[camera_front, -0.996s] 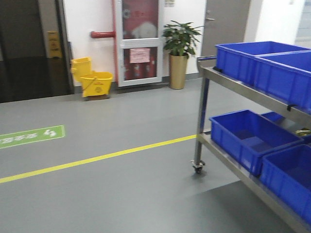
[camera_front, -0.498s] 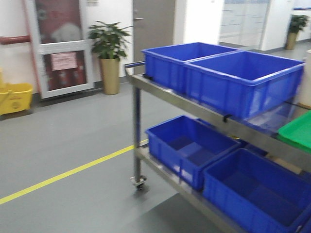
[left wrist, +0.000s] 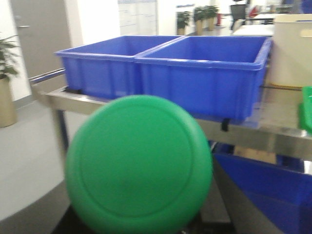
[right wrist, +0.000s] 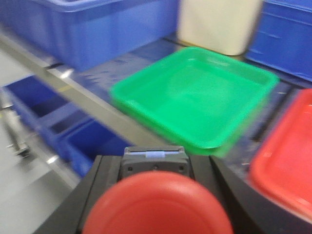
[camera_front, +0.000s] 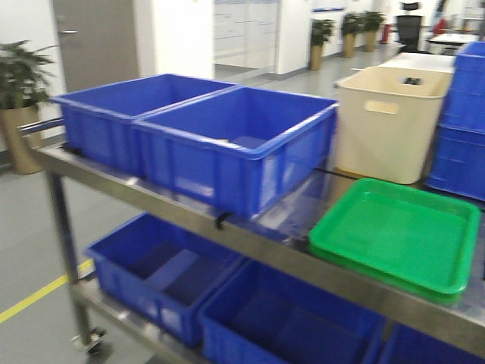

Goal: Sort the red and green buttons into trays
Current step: 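Drive the base up to the shelf with green and red trays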

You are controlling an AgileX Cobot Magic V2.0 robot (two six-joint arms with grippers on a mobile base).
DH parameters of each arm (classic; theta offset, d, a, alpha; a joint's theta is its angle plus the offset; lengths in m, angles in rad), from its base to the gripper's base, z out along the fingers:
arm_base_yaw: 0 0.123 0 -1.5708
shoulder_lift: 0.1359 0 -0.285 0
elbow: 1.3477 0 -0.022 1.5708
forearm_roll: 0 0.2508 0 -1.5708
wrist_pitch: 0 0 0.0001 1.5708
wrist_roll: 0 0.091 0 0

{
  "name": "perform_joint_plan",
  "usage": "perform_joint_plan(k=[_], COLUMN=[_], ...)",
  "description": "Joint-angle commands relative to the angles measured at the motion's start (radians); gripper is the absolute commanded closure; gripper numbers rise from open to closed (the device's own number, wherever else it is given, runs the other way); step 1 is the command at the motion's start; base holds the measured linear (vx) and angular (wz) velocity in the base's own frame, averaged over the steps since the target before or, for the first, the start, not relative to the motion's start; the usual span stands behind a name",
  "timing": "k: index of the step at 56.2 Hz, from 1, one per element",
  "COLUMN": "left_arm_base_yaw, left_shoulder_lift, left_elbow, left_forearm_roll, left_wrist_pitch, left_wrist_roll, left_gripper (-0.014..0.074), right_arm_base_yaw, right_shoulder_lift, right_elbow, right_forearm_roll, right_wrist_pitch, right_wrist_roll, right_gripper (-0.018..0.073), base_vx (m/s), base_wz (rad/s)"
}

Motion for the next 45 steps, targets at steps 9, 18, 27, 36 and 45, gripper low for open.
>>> perform_joint_plan(k=[9,18,27,36,45], left_arm_base_yaw=[-0.007,-0.007,-0.007,-0.007,-0.007], left_shoulder_lift=[0.007,0.007,0.007,0.007,0.007], left_elbow=[-0.035,-0.035,-0.035,-0.035,-0.035], left_forearm_roll=[-0.01,-0.01,-0.01,-0.01,-0.01], left_wrist_pitch=[-0.087,-0.087,-0.087,-0.087,-0.087], left_wrist_roll=[-0.003,-0.003,-0.003,-0.003,-0.003], left_gripper=[0.0594,0.0594,0.0594,0.0594,0.0594], right_arm_base_yaw=[0.002,0.002,0.002,0.002,0.002], right_shoulder_lift=[-0.003,-0.003,-0.003,-0.003,-0.003], right_elbow=[-0.029,-0.029,-0.029,-0.029,-0.029], right_forearm_roll=[-0.026,-0.026,-0.026,-0.026,-0.026], right_wrist_pitch=[-0.081,-0.081,-0.081,-0.081,-0.081], right_wrist_roll=[-0.008,-0.008,-0.008,-0.008,-0.008], right_gripper=[0.0568,0.0568,0.0568,0.0568,0.0568], base_vx=[0.34,0.31,0.28,0.25,0.22], base_wz=[-0.62,-0.62,-0.62,-0.55,-0.39])
